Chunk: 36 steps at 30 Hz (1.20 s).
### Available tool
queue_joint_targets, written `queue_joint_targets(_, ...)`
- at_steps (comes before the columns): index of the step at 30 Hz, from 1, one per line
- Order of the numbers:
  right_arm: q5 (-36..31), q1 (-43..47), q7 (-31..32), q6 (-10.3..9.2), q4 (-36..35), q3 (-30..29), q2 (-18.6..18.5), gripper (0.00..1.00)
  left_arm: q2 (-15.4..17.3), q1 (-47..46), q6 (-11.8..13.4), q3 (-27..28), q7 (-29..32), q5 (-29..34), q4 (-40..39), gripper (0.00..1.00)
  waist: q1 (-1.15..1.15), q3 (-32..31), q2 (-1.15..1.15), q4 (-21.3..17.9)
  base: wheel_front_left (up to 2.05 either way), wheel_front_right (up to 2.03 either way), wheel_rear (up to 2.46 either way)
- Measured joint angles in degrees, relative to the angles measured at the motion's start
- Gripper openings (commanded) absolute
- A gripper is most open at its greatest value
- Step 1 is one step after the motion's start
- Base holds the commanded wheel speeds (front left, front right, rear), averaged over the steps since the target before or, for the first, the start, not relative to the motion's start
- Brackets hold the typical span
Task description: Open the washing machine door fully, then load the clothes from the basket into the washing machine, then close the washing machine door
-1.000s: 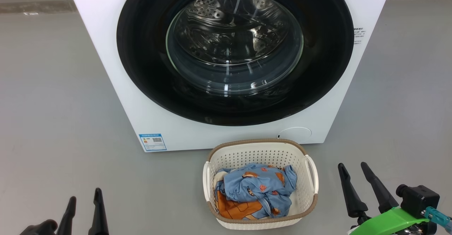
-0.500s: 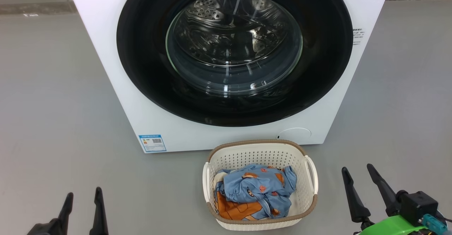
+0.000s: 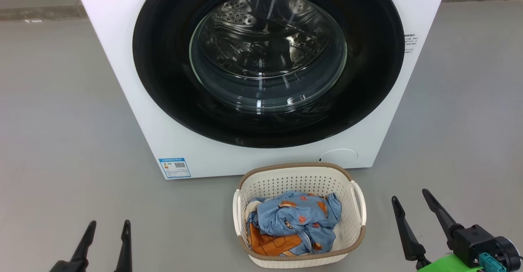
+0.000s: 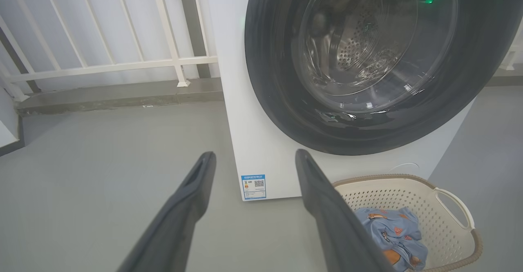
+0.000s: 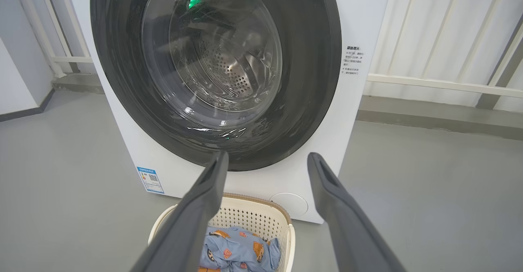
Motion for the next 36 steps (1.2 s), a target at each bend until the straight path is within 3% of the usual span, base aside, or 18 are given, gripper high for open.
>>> queue_joint_targets(26, -0.29, 0.04, -0.03, -0.01, -0.02, -1.00, 0.20, 1.00, 0.10, 0.02, -0.02, 0.75, -0.21, -0.80, 1.15, 1.00, 0.00, 0.29, 0.00, -0.64, 0.00, 0.00, -0.01)
queue_joint_targets(36, -0.29, 0.09, -0.03, 0.00, -0.05, -0.55, 0.33, 1.00, 0.15, 0.02, -0.02, 1.36, -0.21, -0.82, 1.09, 1.00, 0.00, 0.22, 0.00, -0.96, 0.53, 0.53, -1.06)
